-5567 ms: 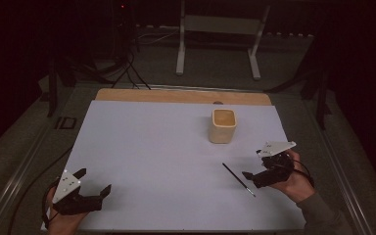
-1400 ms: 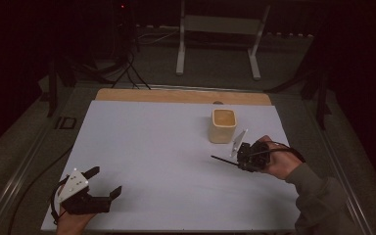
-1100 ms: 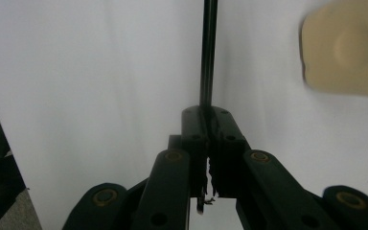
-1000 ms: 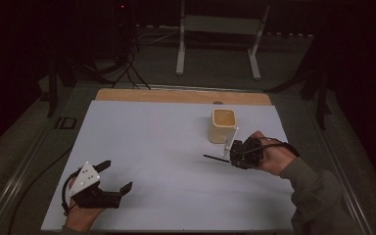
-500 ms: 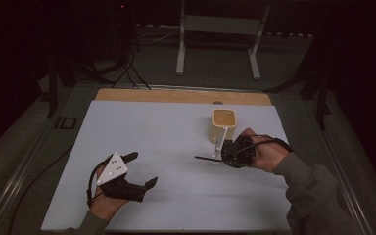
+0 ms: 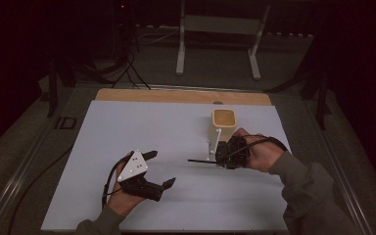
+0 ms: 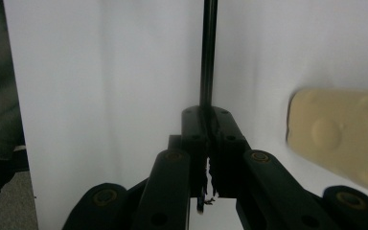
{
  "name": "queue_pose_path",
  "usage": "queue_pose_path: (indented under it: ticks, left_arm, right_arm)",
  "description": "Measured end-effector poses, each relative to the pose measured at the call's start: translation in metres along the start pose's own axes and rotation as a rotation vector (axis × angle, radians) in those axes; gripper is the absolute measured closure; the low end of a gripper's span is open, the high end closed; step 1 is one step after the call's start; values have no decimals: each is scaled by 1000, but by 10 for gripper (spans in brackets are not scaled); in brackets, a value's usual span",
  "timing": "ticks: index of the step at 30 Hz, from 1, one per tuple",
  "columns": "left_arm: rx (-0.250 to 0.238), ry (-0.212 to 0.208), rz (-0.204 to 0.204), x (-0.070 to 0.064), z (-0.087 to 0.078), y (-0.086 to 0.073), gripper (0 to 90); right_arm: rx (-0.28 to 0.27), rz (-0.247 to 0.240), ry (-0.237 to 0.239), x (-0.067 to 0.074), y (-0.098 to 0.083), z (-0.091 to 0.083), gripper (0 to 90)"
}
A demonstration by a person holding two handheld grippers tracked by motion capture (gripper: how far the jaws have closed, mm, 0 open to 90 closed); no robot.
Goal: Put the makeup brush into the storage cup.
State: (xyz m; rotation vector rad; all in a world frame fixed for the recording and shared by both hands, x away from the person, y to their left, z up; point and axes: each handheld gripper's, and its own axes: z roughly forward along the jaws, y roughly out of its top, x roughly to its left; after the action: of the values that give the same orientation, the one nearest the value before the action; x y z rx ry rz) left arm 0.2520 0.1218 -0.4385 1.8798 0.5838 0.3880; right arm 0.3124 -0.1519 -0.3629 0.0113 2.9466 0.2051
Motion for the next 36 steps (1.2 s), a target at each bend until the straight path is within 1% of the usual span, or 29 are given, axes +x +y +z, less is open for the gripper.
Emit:
queue_pose_path:
  ticks: [7, 13, 17, 18, 20, 21, 25, 26, 28, 29, 32, 36]
  left_arm:
    - [-4, -25, 9, -4, 11, 6, 27]
    - [-4, -43, 18, -7, 20, 10, 32]
    - [-3, -49, 25, -10, 23, 12, 42]
    - [-4, -51, 28, -10, 24, 13, 45]
    - [-3, -54, 27, -11, 25, 13, 46]
    - [-4, -56, 26, -11, 26, 14, 50]
    - [2, -62, 27, -12, 29, 14, 55]
    - [3, -70, 28, -13, 30, 14, 60]
    - [3, -70, 28, -13, 30, 14, 63]
    - [6, -80, 31, -14, 32, 14, 71]
    - [8, -91, 32, -16, 34, 14, 85]
    - [8, -99, 33, -17, 37, 15, 102]
  right_arm:
    - [-19, -25, 2, 2, 5, -1, 858]
    - [-18, -49, 3, 4, 10, -1, 858]
    - [-21, -60, 1, 5, 13, 0, 858]
    - [-22, -70, 2, 6, 15, 0, 858]
    - [-21, -71, 3, 6, 16, 0, 858]
    - [-20, -80, 5, 7, 17, 1, 858]
    - [-23, -85, 7, 8, 20, 1, 858]
    - [-24, -89, 8, 8, 21, 1, 858]
    - [-22, -92, 10, 8, 21, 1, 858]
    - [-23, -97, 9, 9, 23, 2, 858]
    - [-29, -111, 8, 10, 25, 1, 858]
    - [-33, -120, 8, 11, 27, 0, 858]
